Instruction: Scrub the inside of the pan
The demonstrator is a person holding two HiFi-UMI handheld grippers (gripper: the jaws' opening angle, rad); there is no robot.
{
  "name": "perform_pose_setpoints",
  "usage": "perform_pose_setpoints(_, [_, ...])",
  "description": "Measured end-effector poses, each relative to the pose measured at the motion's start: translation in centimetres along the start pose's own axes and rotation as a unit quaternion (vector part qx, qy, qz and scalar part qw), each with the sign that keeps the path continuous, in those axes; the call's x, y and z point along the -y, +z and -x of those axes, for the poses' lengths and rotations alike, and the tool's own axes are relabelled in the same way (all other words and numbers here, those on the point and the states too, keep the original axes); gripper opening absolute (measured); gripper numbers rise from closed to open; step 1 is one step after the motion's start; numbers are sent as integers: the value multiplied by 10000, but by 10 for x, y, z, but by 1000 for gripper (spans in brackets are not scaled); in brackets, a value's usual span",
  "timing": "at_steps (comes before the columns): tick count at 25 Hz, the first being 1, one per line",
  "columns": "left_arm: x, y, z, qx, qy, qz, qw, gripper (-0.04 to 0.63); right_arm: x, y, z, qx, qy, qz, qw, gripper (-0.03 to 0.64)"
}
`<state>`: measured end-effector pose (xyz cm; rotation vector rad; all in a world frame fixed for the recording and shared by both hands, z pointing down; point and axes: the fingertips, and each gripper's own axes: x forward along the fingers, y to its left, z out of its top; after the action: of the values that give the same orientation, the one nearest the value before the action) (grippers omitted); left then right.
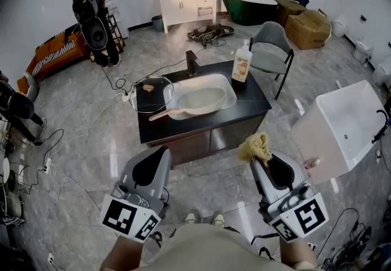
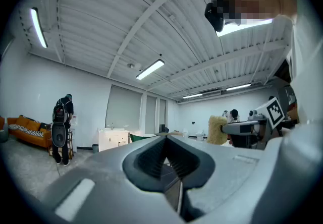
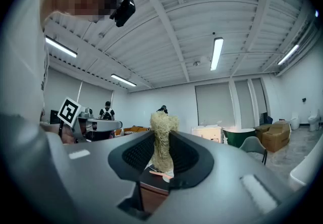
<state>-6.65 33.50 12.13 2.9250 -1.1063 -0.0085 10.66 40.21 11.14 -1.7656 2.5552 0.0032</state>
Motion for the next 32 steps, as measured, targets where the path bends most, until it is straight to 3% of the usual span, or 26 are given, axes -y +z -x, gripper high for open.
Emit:
perform_pose_setpoints(14, [11,-17,-19,-289,73,18,9996,2,17,-4,3,-1,-79,-65,9999,94])
perform_pose_setpoints(32, [56,-22,-35,-286,286,-110,9991,2,46,-22,31,-40,279,-201,9994,94])
